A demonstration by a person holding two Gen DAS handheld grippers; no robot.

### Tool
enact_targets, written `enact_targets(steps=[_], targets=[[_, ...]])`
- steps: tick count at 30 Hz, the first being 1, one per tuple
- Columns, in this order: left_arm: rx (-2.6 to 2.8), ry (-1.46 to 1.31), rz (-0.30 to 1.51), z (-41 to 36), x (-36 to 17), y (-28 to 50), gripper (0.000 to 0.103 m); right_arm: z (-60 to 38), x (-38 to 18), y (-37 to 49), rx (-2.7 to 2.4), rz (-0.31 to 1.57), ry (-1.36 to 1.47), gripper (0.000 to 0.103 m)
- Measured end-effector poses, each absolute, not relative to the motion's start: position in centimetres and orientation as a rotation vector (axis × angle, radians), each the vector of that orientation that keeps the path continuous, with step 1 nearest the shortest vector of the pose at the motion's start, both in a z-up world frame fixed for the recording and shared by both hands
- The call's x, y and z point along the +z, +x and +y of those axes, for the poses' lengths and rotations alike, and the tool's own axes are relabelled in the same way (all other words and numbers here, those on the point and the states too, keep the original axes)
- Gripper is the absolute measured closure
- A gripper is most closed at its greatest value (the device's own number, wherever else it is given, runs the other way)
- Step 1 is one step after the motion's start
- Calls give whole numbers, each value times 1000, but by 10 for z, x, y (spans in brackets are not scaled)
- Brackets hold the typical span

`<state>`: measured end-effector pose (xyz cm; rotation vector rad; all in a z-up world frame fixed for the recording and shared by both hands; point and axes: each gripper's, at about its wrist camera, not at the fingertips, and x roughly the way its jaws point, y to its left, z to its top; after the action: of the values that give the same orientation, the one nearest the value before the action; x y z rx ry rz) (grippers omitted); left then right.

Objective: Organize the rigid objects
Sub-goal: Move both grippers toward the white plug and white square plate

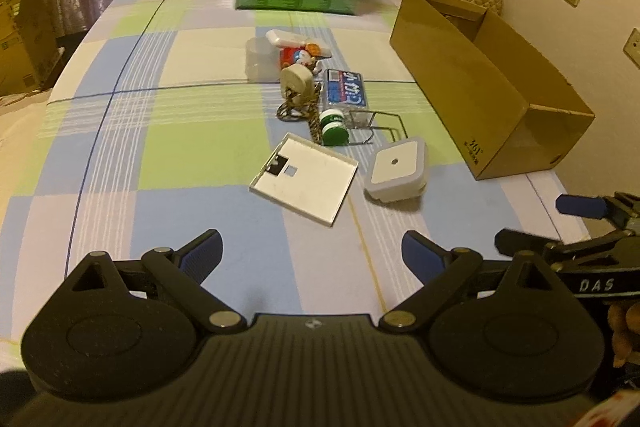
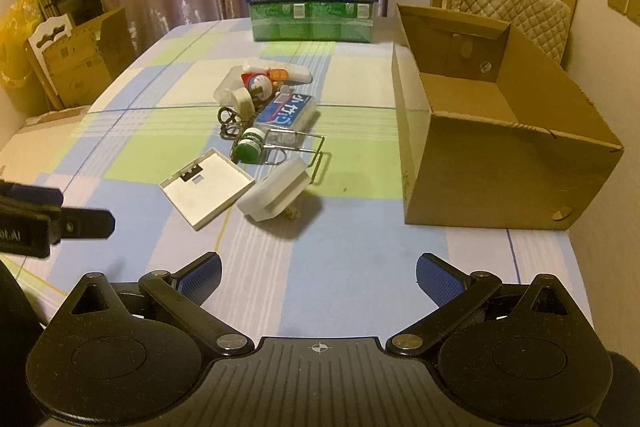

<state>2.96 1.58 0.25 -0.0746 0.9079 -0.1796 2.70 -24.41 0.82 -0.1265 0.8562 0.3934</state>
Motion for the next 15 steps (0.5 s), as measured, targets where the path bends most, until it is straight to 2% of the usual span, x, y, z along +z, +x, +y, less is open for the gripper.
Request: enact_targets(steps=[15], targets=[[-196,10,906,19,-11,64,9,-240,-6,46,429,856,-133,2]])
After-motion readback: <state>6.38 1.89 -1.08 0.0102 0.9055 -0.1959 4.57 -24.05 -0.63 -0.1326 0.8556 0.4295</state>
